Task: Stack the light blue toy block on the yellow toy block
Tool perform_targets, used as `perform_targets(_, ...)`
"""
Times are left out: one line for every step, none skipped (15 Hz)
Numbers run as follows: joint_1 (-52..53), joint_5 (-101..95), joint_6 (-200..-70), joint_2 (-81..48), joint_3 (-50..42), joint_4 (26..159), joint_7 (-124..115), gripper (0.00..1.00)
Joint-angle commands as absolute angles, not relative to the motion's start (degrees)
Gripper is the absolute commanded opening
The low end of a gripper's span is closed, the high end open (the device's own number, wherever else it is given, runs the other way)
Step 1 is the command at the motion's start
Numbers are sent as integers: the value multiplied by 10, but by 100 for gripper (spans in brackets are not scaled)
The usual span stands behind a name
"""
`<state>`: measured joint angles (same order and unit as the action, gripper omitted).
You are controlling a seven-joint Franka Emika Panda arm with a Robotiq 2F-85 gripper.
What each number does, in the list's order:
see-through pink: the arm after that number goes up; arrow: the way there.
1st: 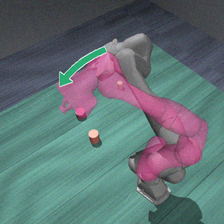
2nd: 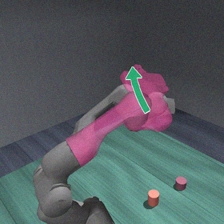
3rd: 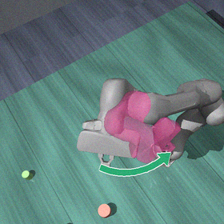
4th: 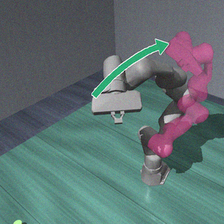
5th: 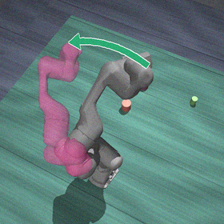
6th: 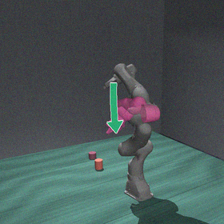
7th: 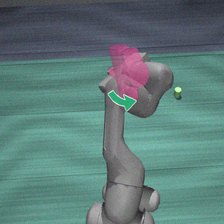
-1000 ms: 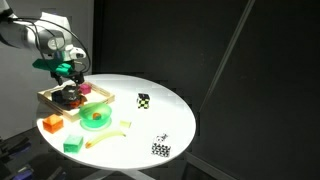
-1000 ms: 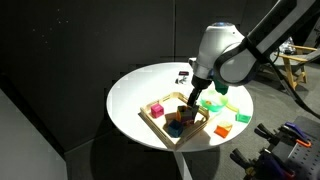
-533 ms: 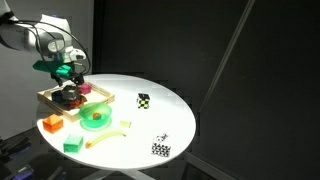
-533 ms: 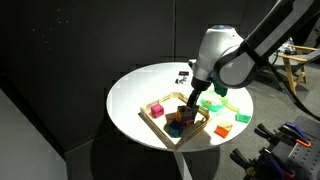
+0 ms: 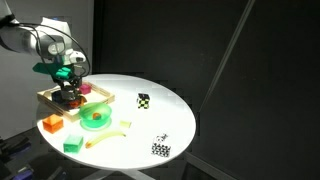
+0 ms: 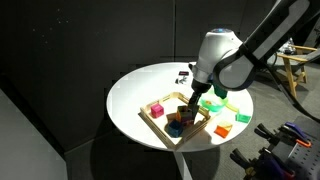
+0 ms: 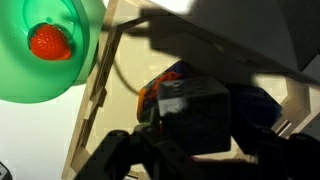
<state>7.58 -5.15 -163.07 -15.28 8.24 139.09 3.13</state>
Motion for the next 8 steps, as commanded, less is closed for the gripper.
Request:
perform_targets(83,-56,-1627,-144,74,1393,20,41)
perform_targets(83,-57,-1623,-140,73,1393,19,34)
perform_targets(82,-54,-1619,-134,74,1394,19,34)
perform_targets(80,-52,-1617,-130,74,1395,21,31)
perform_targets(79,-51,-1613,-125,74,1395,21,31)
perform_targets(78,-49,-1609,-120,74,1396,22,31)
perform_targets(75,-46,-1602,-114,74,1396,24,31)
perform_targets(73,-44,-1597,-108,74,1397,25,31)
